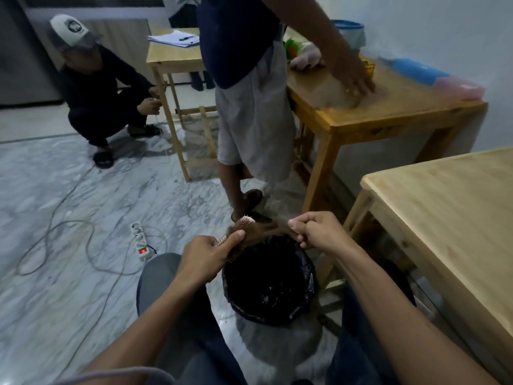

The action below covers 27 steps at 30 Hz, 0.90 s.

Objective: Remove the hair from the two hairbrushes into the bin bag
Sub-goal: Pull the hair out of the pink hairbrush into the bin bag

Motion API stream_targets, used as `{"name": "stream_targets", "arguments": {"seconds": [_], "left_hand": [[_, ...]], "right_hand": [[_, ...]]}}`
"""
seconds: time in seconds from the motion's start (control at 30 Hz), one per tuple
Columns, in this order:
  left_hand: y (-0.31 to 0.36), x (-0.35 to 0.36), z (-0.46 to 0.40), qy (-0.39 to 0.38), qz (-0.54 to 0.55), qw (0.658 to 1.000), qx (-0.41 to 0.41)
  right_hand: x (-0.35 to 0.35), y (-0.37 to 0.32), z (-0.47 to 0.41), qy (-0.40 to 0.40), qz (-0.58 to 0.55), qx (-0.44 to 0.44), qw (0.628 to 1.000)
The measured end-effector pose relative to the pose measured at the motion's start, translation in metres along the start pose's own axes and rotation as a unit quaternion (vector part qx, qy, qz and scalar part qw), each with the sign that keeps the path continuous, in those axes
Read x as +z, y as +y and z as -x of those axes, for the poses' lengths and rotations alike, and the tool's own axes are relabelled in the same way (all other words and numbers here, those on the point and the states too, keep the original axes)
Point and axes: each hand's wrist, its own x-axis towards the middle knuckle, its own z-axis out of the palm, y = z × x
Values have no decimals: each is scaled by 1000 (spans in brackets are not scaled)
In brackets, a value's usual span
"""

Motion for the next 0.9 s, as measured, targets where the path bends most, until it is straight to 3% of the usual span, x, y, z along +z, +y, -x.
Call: {"name": "stream_targets", "arguments": {"seconds": [0.17,0.27,0.43,0.6,0.73,0.9], "left_hand": [[-6,11,3,23,-3,1000,10],[-6,19,2,38,-5,999,11],[-3,28,1,36,-20,999,4],[-16,14,-15,30,2,998,-58],[-26,-12,-32,101,89,984,-115],[-10,-2,-33,77,47,993,-78]], "right_hand": [[3,11,-10,28,-27,20,999],[12,15,-10,-19,-19,41,999],[30,24,-9,-73,-110,23,991],[19,37,-16,-35,-89,11,995],[-19,45,-17,47,-89,30,994],[-30,48,-14,10,-89,15,996]]}}
